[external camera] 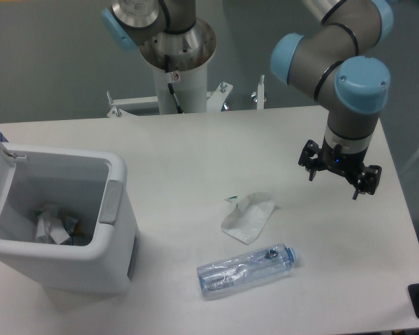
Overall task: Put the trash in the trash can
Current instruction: 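Move the gripper down toward the crumpled white tissue, then lower the gripper onto the white tissue and close on it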
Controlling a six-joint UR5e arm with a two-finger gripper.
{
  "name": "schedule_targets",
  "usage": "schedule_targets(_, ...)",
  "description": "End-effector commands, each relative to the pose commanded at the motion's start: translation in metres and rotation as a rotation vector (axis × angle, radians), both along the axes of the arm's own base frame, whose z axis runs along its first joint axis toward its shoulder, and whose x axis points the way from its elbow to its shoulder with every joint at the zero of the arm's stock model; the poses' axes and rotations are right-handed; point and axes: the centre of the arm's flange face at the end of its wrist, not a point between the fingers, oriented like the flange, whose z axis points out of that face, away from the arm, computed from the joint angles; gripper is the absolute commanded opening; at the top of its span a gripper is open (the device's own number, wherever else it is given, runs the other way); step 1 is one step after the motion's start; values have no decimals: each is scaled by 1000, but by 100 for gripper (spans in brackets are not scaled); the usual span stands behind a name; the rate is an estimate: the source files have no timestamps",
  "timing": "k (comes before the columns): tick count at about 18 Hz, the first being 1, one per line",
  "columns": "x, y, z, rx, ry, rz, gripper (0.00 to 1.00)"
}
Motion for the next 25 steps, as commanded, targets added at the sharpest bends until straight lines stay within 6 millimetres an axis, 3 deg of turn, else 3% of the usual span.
schedule_targets(5, 6, -1, -2, 0, -7, 9, 100)
schedule_targets(8, 30, -7, -8, 5, -33, 4, 100)
schedule_targets(13, 90, -4, -47, 90, -69, -9, 100)
schedule_targets(18, 139, 24, -89, 64, -110, -65, 100)
schedule_targets(23, 146, 29, -115, 39, -153, -75, 100)
schedule_targets(24, 148, 34, -120, 36, -158, -82, 95)
schedule_targets(25, 151, 38, -122, 33, -158, -90, 82)
